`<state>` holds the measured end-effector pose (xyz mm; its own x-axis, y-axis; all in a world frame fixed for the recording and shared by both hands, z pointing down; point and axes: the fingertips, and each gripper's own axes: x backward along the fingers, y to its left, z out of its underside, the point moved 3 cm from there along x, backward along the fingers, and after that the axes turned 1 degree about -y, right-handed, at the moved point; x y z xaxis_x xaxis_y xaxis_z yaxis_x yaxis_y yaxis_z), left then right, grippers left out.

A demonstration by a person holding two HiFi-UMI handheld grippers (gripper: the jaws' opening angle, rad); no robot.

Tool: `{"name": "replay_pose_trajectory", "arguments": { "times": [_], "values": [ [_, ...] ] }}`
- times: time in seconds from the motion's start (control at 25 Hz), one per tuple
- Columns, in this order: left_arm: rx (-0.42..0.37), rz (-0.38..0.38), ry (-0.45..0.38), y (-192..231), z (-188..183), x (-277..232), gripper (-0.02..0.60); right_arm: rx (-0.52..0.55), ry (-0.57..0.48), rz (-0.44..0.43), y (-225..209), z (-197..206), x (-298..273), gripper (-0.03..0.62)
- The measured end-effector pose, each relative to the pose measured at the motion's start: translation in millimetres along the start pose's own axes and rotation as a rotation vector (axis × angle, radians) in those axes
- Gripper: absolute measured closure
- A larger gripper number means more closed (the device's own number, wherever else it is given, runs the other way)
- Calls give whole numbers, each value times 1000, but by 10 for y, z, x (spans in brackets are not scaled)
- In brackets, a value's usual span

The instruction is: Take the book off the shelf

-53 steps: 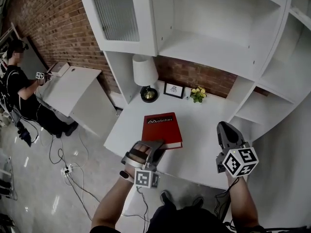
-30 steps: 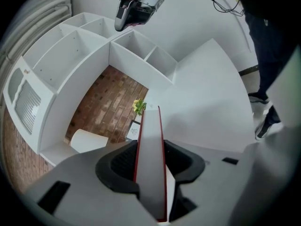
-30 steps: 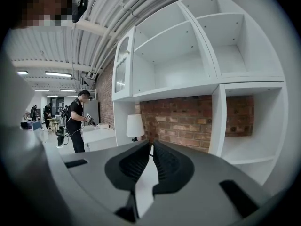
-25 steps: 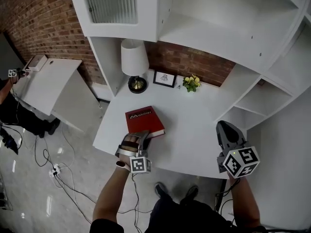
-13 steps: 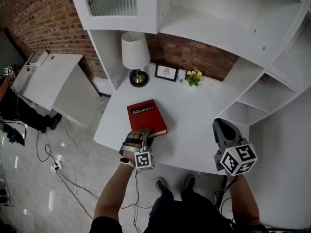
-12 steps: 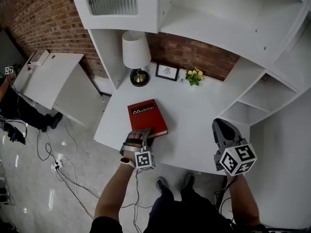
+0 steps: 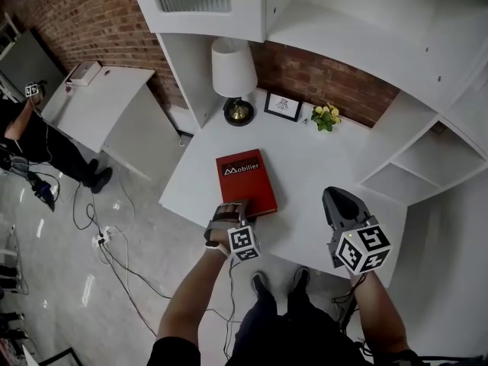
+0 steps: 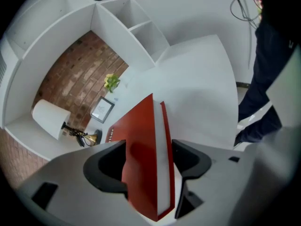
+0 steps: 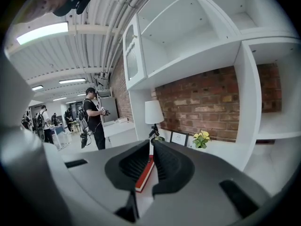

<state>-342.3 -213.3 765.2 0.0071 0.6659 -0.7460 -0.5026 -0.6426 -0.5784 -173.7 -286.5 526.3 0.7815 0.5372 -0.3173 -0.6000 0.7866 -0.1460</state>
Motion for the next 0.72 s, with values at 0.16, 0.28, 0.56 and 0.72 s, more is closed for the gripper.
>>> {"name": "replay_pose_trajectory", "arguments": {
  "times": [0.16, 0.28, 0.56, 0.72],
  "values": [
    [137, 92, 42, -134, 84, -114, 274, -10, 15, -23, -46, 105, -47, 571],
    [205, 123, 40, -122, 49, -94, 273, -17, 26, -28, -106, 165, -59, 571],
    [347, 69, -50, 181, -218, 207, 275, -17, 18, -45, -154, 107, -73, 571],
    [416, 15, -139, 522, -461, 532, 275, -7, -12, -49, -143, -34, -59, 572]
  ]
}}
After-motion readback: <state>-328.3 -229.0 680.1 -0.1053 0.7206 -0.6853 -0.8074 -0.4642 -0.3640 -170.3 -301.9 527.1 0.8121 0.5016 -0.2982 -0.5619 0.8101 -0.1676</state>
